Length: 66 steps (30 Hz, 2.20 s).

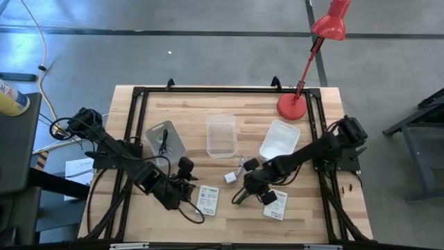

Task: Pick and place items into bin
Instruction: Put the green charger cable into the gray bin

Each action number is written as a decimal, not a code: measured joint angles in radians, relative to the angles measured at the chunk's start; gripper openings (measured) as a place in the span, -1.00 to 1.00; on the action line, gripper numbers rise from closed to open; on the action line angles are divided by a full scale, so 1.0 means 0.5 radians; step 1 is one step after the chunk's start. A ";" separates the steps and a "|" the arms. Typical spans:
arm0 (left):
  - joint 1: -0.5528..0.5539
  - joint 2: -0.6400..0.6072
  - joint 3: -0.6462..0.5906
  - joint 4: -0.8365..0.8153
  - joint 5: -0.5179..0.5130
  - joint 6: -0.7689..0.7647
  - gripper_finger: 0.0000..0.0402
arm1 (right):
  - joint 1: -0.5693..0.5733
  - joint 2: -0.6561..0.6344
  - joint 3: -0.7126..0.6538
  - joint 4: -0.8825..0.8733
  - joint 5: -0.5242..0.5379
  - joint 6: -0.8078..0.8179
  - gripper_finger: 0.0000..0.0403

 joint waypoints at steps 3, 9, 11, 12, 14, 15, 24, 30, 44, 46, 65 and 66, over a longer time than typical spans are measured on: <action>-0.030 0.000 0.000 -0.018 -0.001 -0.040 -0.42 | 0.000 0.059 -0.001 0.015 0.063 0.050 -0.30; -0.096 0.000 0.000 -0.023 -0.059 -0.071 -0.42 | 0.002 0.136 -0.002 0.054 0.065 0.057 -0.30; -0.108 0.000 0.000 -0.029 -0.077 -0.084 -0.42 | 0.002 0.138 -0.002 0.061 0.066 0.080 -0.32; -0.113 -0.001 -0.001 -0.040 -0.081 -0.094 -0.42 | 0.002 0.138 0.001 0.061 0.069 0.095 -0.36; -0.119 -0.001 0.000 -0.073 -0.091 -0.115 -0.42 | 0.004 0.141 0.017 0.046 0.074 0.098 -0.48; -0.119 -0.001 0.000 -0.086 -0.091 -0.121 -0.42 | 0.004 0.143 0.024 0.047 0.065 0.097 -0.57; -0.118 -0.001 -0.001 -0.154 -0.090 -0.190 -0.41 | 0.003 0.146 0.106 0.074 0.084 0.065 -0.79; -0.118 -0.001 -0.001 -0.270 -0.085 -0.317 -0.41 | 0.001 0.146 0.218 0.079 0.095 -0.002 -0.93; -0.167 -0.005 0.000 -0.472 -0.023 -0.570 -0.41 | -0.141 0.146 0.430 0.523 0.129 -0.059 -0.94; -0.198 -0.016 0.000 -0.497 -0.031 -0.601 -0.41 | -0.165 0.146 0.436 0.576 0.136 -0.046 -0.93; -0.317 -0.079 -0.055 -0.651 -0.339 -1.193 -0.34 | -0.263 0.530 0.735 0.722 0.310 0.015 -0.86; -0.315 -0.079 -0.059 -0.653 -0.345 -1.218 -0.30 | -0.262 0.548 0.763 0.683 0.322 0.003 -0.86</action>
